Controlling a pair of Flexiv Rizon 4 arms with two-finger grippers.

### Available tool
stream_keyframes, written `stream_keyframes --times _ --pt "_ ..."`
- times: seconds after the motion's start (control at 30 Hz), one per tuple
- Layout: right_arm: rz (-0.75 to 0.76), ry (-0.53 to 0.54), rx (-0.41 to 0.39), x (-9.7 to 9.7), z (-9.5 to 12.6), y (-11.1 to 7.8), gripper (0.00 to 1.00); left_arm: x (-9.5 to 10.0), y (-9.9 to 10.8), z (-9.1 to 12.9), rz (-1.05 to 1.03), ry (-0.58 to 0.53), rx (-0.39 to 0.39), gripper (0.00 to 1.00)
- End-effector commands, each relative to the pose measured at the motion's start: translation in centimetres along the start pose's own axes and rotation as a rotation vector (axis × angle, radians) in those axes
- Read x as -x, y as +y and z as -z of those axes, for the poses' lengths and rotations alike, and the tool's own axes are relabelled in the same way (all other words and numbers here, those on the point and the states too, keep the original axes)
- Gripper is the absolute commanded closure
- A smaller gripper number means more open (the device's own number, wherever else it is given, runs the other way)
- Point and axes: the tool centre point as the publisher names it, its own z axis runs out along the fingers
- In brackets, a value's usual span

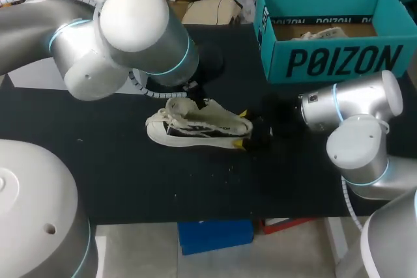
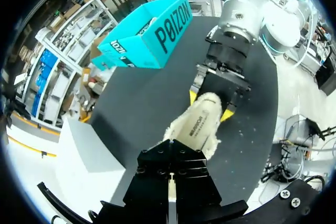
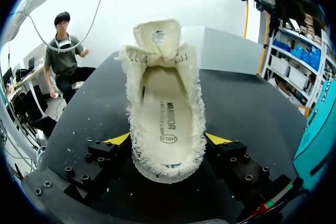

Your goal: Take the shoe out of the shoebox, open the shoe tongue, remove and reinsert the insole, then place the shoe into the shoebox

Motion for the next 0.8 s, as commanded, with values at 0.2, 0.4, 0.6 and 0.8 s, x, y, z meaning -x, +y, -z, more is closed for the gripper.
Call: stream_keyframes --times 0.2,0.4,0.6,0.8 --pt "-0.001 -0.002 0.0 0.02 -0.14 -0.24 1.0 0.08 -0.17 -0.93 -0.156 0.467 0.191 1.0" --pt "-0.001 -0.002 0.0 0.02 -0.14 -0.24 1.0 -0.51 -0.14 -1.48 -0.237 0.564 0.176 1.0" --pt "-0.001 -0.002 0.0 0.02 -0.14 -0.24 1.0 -0.51 -0.14 -1.48 -0.237 0.564 0.176 1.0" --pt "-0.001 -0.002 0.0 0.02 -0.14 -0.24 1.0 -0.51 -0.14 -1.48 -0.237 0.564 0.176 1.0"
